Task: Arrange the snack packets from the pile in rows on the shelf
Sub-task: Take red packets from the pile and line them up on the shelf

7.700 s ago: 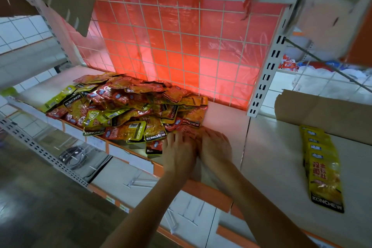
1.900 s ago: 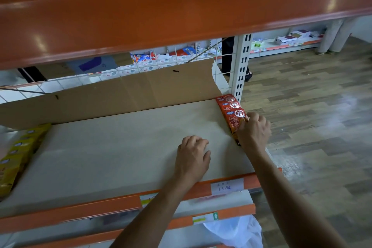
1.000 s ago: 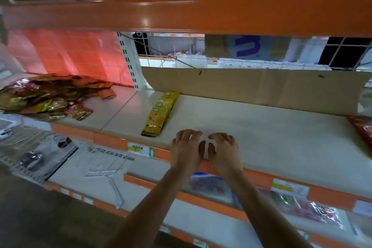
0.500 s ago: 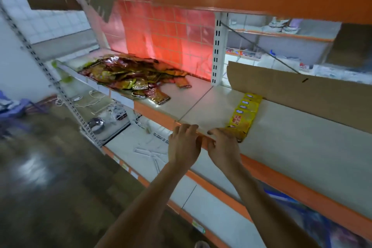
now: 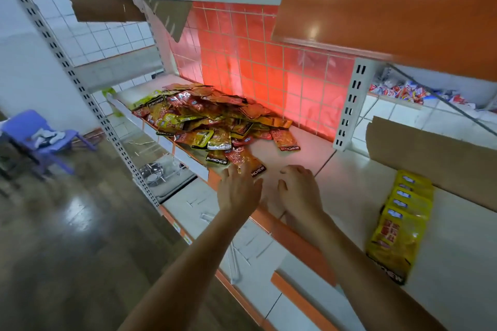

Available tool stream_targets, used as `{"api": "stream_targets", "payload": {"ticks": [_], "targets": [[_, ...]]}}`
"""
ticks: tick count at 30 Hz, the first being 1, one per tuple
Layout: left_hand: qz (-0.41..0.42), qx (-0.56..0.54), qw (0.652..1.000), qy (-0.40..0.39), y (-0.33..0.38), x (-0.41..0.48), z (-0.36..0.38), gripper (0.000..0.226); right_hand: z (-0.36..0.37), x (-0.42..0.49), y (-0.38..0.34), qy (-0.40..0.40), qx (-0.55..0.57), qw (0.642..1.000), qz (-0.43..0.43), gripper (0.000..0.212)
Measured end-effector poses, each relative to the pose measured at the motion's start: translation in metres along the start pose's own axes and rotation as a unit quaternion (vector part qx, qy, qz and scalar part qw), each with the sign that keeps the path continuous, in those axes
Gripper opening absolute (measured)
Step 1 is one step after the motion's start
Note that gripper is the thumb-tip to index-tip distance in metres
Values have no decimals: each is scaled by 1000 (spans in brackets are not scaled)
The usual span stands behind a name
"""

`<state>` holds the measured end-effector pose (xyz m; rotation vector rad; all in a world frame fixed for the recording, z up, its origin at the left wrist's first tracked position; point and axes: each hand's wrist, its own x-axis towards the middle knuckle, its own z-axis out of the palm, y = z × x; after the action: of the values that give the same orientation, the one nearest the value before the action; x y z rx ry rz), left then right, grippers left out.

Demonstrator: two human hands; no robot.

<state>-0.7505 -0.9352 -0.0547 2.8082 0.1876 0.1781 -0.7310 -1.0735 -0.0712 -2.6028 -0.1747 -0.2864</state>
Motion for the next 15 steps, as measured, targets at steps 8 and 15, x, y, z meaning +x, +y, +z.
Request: {"api": "stream_targets", "payload": {"ticks": [8, 15], "targets": [[-57, 64, 996, -34, -11, 60, 0, 49, 13, 64, -3, -12, -31, 999, 26, 39], [-20, 66, 996, -50, -14, 90, -4, 47, 39, 115, -2, -20, -74, 992, 102, 54]]}}
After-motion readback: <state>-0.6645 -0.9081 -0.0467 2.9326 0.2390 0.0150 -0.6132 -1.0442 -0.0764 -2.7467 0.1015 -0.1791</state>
